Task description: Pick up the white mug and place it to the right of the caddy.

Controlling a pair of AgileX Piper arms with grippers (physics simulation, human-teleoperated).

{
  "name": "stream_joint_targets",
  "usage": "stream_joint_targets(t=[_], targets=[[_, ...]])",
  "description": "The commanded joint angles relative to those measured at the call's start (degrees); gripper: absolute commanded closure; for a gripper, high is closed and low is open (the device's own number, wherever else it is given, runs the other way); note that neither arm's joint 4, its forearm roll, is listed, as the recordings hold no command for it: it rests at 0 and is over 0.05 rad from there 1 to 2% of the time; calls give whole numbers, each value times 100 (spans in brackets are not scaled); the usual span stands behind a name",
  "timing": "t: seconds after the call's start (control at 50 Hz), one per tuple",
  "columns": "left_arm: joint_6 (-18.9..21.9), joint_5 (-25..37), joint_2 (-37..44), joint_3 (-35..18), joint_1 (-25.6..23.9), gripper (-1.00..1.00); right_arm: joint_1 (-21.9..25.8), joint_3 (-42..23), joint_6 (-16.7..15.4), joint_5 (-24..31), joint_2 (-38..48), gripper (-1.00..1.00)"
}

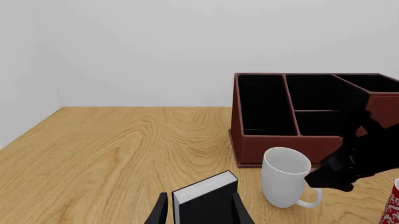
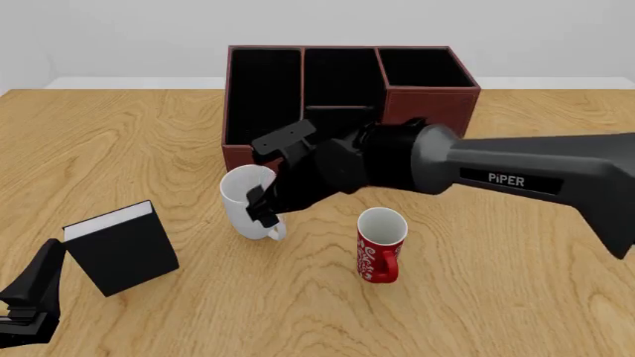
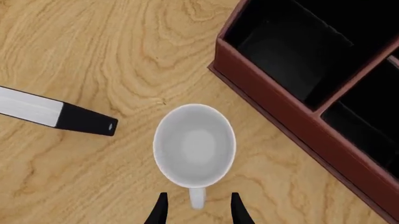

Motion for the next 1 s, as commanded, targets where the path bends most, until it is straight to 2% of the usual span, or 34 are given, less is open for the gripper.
stream_joint_targets(t=[0.02, 0.98, 1.0], targets=[[0, 0, 0, 0, 0, -100, 7, -105, 30, 72, 216, -100], [0, 0, 0, 0, 0, -100, 16, -150, 122, -11, 539, -100], [0, 0, 0, 0, 0, -100, 3, -154, 80, 5, 542, 100]])
